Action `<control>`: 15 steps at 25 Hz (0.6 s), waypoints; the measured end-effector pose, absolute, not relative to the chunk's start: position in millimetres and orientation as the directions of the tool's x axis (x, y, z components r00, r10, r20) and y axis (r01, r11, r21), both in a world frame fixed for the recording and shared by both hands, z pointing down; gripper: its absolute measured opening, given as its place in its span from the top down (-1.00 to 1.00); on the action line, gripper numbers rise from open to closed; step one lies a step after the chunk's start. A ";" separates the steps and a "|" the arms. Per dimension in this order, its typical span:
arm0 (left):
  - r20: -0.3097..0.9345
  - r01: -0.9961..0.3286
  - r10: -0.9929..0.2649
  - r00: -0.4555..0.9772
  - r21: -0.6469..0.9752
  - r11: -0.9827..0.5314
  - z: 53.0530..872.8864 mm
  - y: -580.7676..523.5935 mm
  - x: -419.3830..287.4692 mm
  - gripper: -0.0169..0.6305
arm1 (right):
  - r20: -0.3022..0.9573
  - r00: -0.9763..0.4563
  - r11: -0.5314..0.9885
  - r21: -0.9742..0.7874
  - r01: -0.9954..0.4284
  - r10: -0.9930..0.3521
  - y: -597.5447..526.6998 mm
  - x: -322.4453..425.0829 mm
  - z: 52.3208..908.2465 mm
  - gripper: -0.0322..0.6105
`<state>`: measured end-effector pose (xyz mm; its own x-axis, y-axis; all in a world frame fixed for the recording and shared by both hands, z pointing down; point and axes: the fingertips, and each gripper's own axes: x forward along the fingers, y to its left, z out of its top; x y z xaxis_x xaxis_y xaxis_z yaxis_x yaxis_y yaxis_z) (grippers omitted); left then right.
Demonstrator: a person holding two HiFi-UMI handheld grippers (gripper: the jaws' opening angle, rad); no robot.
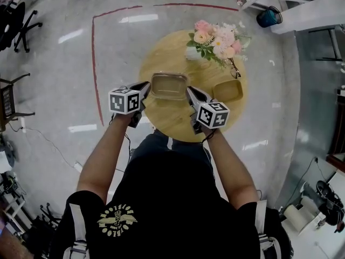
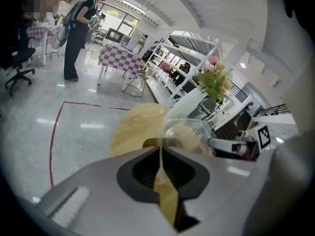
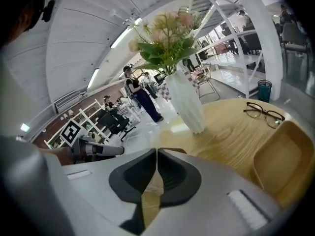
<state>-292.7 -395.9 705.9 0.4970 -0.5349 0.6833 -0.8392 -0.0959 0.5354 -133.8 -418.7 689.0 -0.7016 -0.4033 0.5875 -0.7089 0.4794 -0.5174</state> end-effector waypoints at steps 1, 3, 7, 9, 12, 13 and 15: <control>0.688 -0.840 -0.530 0.496 0.536 -0.090 709.2 -395.4 -292.6 0.90 | 0.593 -0.699 0.473 -0.520 -0.711 -0.399 -418.6 -133.5 692.6 0.85; 0.696 -0.839 -0.521 0.495 0.538 -0.078 715.7 -395.2 -291.8 0.90 | 0.606 -0.692 0.462 -0.521 -0.718 -0.392 -419.5 -132.5 699.2 0.85; 0.716 -0.845 -0.503 0.484 0.532 -0.056 727.8 -399.1 -291.2 0.90 | 0.640 -0.669 0.448 -0.506 -0.737 -0.378 -425.6 -131.4 711.9 0.85; 0.724 -0.845 -0.494 0.483 0.533 -0.045 730.4 -400.1 -291.8 0.90 | 0.659 -0.658 0.432 -0.506 -0.747 -0.365 -426.4 -132.0 716.9 0.85; 0.741 -0.848 -0.471 0.478 0.530 -0.027 734.5 -401.0 -293.3 0.90 | 0.686 -0.643 0.411 -0.507 -0.758 -0.341 -427.0 -131.5 724.3 0.85; 0.746 -0.849 -0.465 0.477 0.528 -0.024 735.6 -401.5 -293.5 0.90 | 0.691 -0.641 0.408 -0.507 -0.759 -0.335 -427.9 -131.4 726.7 0.85; 0.749 -0.848 -0.455 0.481 0.530 -0.024 737.4 -401.9 -292.2 0.90 | 0.696 -0.640 0.408 -0.507 -0.759 -0.326 -429.1 -131.6 730.8 0.85</control>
<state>-292.2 -401.9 737.4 0.4812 -0.4550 0.7493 -0.8478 -0.0243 0.5297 -131.6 -429.1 730.8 -0.6400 -0.3260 0.6958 -0.7591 0.4083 -0.5070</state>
